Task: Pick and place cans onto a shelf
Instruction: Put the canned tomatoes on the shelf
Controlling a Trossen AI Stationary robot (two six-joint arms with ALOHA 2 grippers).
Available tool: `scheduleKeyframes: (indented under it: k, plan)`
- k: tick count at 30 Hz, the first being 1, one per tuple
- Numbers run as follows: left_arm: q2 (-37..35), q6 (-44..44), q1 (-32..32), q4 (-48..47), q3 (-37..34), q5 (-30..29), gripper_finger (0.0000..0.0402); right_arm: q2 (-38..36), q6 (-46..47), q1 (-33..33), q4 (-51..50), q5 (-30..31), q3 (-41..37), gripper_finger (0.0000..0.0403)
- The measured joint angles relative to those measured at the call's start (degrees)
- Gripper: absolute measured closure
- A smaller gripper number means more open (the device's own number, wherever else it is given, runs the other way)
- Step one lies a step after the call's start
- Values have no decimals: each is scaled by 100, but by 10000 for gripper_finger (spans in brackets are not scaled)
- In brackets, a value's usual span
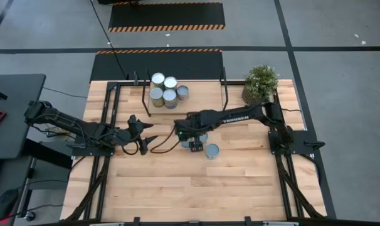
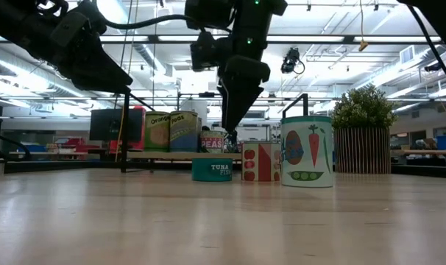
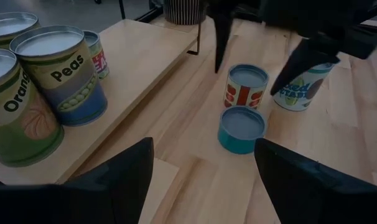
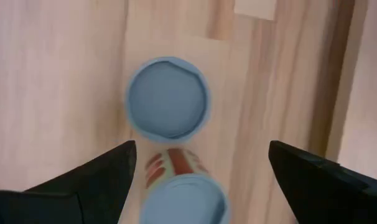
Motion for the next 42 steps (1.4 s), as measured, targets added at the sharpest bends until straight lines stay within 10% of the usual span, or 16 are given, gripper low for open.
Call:
scheduleKeyframes:
  k: [20,35,42]
  plan:
    - [0,0,0,0,0,0,118,4,-502,255,34,640,-470,30]
    - [0,-3,0,2,0,0,118,4,908,-240,114,1852,-465,30]
    - [0,-3,0,3,0,0,118,-10,229,-159,-136,941,-223,30]
